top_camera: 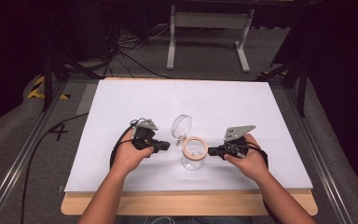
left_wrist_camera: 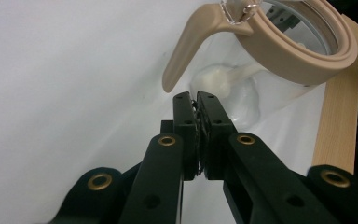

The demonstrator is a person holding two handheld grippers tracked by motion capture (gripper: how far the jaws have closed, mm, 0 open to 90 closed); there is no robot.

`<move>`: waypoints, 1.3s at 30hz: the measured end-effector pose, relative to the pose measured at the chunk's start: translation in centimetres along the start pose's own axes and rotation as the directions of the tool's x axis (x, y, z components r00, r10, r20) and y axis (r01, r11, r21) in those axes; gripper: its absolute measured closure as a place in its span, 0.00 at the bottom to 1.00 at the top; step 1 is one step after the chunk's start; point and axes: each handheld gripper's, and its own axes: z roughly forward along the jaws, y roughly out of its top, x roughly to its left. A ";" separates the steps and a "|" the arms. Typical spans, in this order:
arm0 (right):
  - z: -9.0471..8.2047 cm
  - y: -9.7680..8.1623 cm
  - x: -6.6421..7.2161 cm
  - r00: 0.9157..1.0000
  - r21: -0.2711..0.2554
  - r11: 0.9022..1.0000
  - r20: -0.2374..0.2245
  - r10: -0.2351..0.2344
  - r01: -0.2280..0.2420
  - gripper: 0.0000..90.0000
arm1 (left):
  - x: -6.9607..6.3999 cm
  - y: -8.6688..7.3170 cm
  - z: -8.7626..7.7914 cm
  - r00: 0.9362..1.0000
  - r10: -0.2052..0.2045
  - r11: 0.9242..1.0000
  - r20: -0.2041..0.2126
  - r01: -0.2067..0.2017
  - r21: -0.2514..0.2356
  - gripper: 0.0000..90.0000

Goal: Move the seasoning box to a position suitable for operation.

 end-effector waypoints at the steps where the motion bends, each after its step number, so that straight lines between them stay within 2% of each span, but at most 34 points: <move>1: 0.0 0.0 0.0 1.000 0.000 1.000 -0.008 0.007 -0.007 1.00 | 0.0 0.0 0.0 1.000 0.000 1.000 0.000 0.000 0.000 0.97; 4: 0.1 0.1 0.2 0.999 0.003 1.000 -0.034 0.009 -0.009 1.00 | 0.3 -0.1 -0.5 1.000 -0.017 1.000 -0.004 0.017 -0.015 0.96; 13: 0.6 0.2 1.3 0.996 0.062 0.998 -0.085 -0.002 0.007 1.00 | 0.5 -0.1 -0.8 1.000 -0.017 1.000 -0.002 0.017 -0.024 0.96; 25: 1.1 0.3 2.8 0.990 0.092 0.995 -0.141 -0.014 0.027 1.00 | 0.6 0.2 -0.7 1.000 -0.018 1.000 0.012 0.019 -0.023 0.95; 27: 1.2 0.2 2.8 0.990 0.101 0.994 -0.141 -0.016 0.030 1.00 | 0.6 0.2 -0.7 1.000 -0.019 0.999 0.012 0.019 -0.028 0.95; 32: 0.7 0.3 2.6 0.990 0.088 0.996 -0.137 -0.006 0.019 1.00 | 0.6 0.6 -0.9 1.000 -0.017 0.999 0.009 0.017 -0.043 0.96; 38: -1.3 0.7 2.5 0.995 0.024 1.000 -0.095 0.010 -0.007 1.00 | 0.0 2.0 -1.2 1.000 0.007 0.993 -0.004 -0.008 -0.119 0.98; 39: -1.8 0.8 2.5 0.996 0.013 1.000 -0.086 0.007 -0.006 1.00 | 0.0 2.0 -1.2 1.000 0.007 0.993 -0.004 -0.008 -0.119 0.99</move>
